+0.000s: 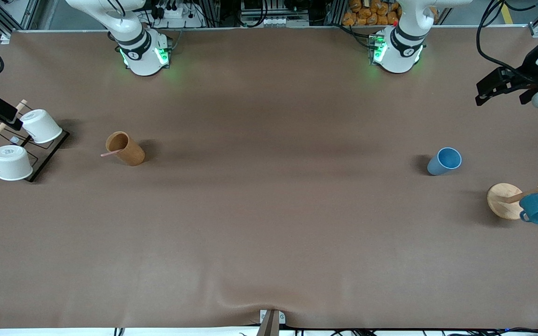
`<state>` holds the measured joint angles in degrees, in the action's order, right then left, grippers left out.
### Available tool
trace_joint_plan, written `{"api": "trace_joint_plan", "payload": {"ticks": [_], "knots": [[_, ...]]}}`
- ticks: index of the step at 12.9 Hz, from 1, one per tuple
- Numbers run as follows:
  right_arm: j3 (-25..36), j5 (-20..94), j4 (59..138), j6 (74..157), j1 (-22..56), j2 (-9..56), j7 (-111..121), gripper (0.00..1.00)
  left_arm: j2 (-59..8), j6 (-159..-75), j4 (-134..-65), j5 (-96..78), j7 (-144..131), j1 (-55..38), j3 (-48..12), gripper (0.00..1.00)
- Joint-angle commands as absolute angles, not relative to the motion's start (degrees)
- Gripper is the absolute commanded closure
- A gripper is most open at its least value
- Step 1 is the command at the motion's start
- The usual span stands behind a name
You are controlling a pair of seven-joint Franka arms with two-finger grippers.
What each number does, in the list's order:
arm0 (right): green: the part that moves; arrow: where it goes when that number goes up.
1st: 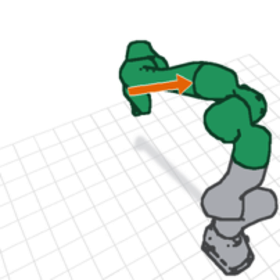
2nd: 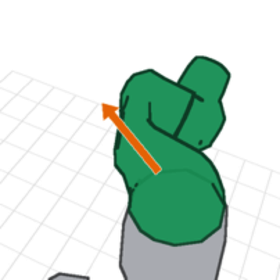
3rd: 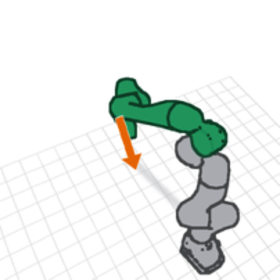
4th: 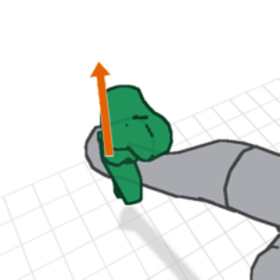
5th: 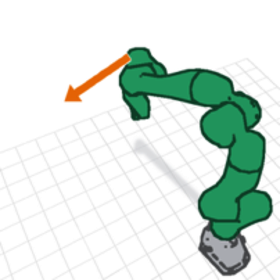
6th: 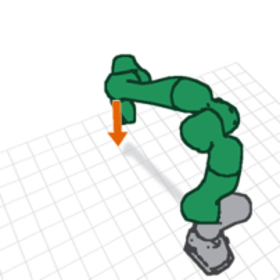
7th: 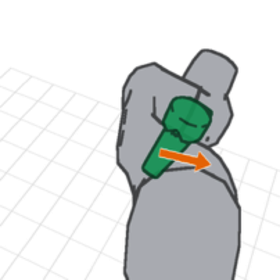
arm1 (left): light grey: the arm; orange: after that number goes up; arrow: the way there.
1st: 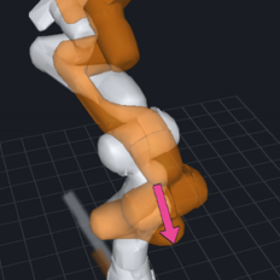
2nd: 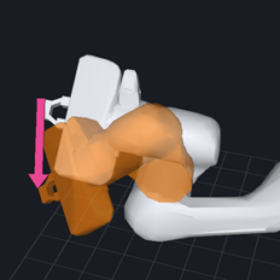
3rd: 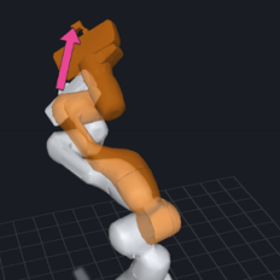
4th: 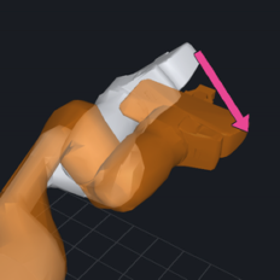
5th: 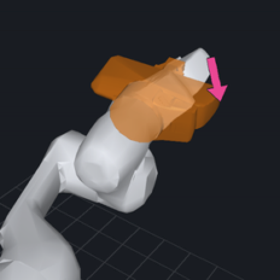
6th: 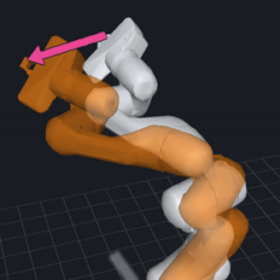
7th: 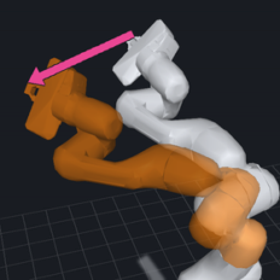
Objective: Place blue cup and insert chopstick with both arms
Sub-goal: 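Lower the left gripper onto the light-blue cup and grasp it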
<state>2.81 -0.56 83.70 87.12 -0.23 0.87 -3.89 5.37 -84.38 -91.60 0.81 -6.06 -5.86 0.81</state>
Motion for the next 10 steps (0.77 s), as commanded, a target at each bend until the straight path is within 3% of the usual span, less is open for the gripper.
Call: {"api": "trace_joint_plan", "payload": {"ticks": [1,7,10], "knots": [[3.4,-0.1,83.0,87.0,0.4,1.0,-3.2,0.0,6.3,-82.6,-91.0,1.0,-6.7,-5.6,0.4,0.0],[3.5,2.4,83.1,86.4,0.3,1.9,-3.8,0.0,5.9,-83.1,-92.7,1.4,-6.3,-5.3,0.4,0.0],[3.4,2.7,83.3,85.9,0.6,5.3,-3.8,0.0,6.0,-89.0,-97.8,3.0,-6.1,-5.3,0.3,0.0]]}}
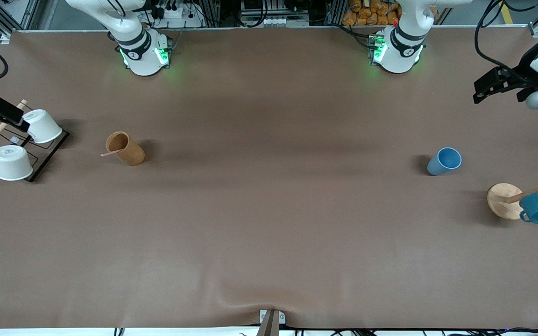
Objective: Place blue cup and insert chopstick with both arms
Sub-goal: 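Lower the left gripper onto the light-blue cup and grasp it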
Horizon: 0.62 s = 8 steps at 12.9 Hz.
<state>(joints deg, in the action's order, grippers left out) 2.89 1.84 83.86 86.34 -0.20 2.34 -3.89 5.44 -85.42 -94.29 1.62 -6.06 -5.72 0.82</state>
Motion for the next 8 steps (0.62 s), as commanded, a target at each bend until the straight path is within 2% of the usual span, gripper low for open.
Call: {"api": "trace_joint_plan", "payload": {"ticks": [1,3,5,8], "knots": [[3.2,1.9,82.9,85.4,0.9,7.3,-3.7,0.0,6.1,-91.7,-100.3,3.1,-5.8,-5.0,0.4,0.0],[3.3,2.2,83.0,85.3,0.4,8.1,-3.1,0.0,6.1,-98.2,-105.4,3.1,-3.4,-4.2,0.4,0.0],[3.2,2.8,83.0,85.3,0.4,13.0,-3.3,0.0,6.1,-103.9,-110.3,3.1,-2.6,-3.7,0.4,0.0],[3.2,2.8,83.3,85.5,1.0,14.7,-3.2,0.0,6.1,-111.9,-117.4,5.7,-1.2,-2.0,0.3,0.0]]}}
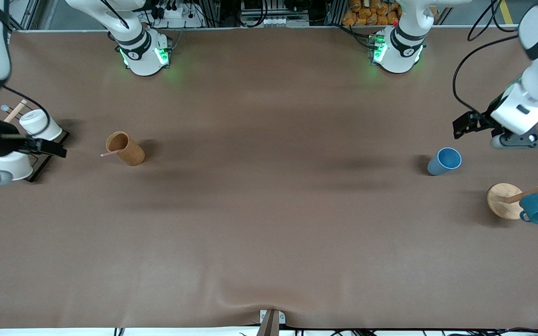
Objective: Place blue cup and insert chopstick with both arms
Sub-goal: 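Lower the left gripper onto the light-blue cup and grasp it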
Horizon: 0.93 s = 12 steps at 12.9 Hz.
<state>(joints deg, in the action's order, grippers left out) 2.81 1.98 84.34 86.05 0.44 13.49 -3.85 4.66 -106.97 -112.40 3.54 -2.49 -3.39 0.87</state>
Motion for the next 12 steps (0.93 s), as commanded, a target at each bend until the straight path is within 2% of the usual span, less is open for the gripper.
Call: {"api": "trace_joint_plan", "payload": {"ticks": [1,3,6,9,11,12], "knots": [[3.1,3.0,83.3,85.8,0.9,15.5,-3.3,0.0,6.0,-114.3,-119.3,5.8,-1.2,-1.9,0.3,0.0],[3.3,7.8,82.9,85.0,0.4,17.8,-4.0,0.0,4.7,-117.5,-121.9,5.8,-1.1,-0.9,0.3,0.03],[3.4,11.7,82.7,79.6,0.3,21.6,-10.2,0.03,3.7,-122.8,-126.2,6.1,-0.8,-0.1,0.4,0.16],[3.3,11.7,82.8,77.5,0.8,24.2,-12.7,0.19,1.9,-126.0,-128.2,8.0,0.6,2.1,0.3,0.34],[3.4,11.1,83.4,77.3,1.0,25.5,-12.7,0.33,-0.3,-128.7,-128.7,8.0,2.7,4.5,0.3,0.38],[3.4,10.2,83.5,77.2,1.1,26.2,-12.7,0.35,-1.3,-130.5,-129.2,8.0,3.2,4.7,0.3,0.4]]}}
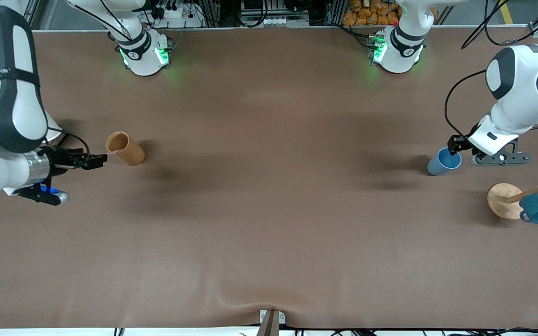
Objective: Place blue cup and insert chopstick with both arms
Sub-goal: 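Lower the left gripper onto the light-blue cup and grasp it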
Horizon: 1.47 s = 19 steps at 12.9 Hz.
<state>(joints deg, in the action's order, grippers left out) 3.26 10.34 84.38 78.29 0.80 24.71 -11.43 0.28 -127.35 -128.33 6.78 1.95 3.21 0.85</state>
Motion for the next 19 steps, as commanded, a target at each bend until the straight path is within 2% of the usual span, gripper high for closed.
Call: {"api": "trace_joint_plan", "payload": {"ticks": [1,2,4,6,8,9,19], "knots": [[3.3,7.3,83.7,77.0,1.9,27.0,-13.0,0.4,-1.8,-132.2,-130.0,8.0,3.2,4.9,0.3,0.45],[3.3,6.3,84.4,77.3,2.1,27.2,-13.0,0.44,-2.5,-133.2,-130.6,8.0,3.2,5.5,0.3,0.52],[3.3,5.9,85.4,77.6,2.0,27.8,-12.9,0.46,-3.3,-133.9,-131.5,7.9,3.2,5.7,0.2,0.57],[3.3,5.1,86.6,78.4,2.2,27.9,-12.9,0.52,-3.9,-136.0,-132.9,7.7,3.2,5.7,0.2,0.61],[3.3,3.9,87.3,79.5,2.1,27.9,-12.3,0.56,-6.2,-138.1,-132.9,7.6,3.1,6.0,0.3,0.62],[3.3,3.9,88.1,80.2,2.2,27.9,-12.3,0.61,-7.1,-139.1,-133.1,7.6,3.2,7.0,0.2,0.63],[3.3,3.9,88.4,80.9,1.7,28.1,-12.1,0.87,-6.4,-138.8,-132.8,7.6,3.3,7.3,0.2,0.64]]}}
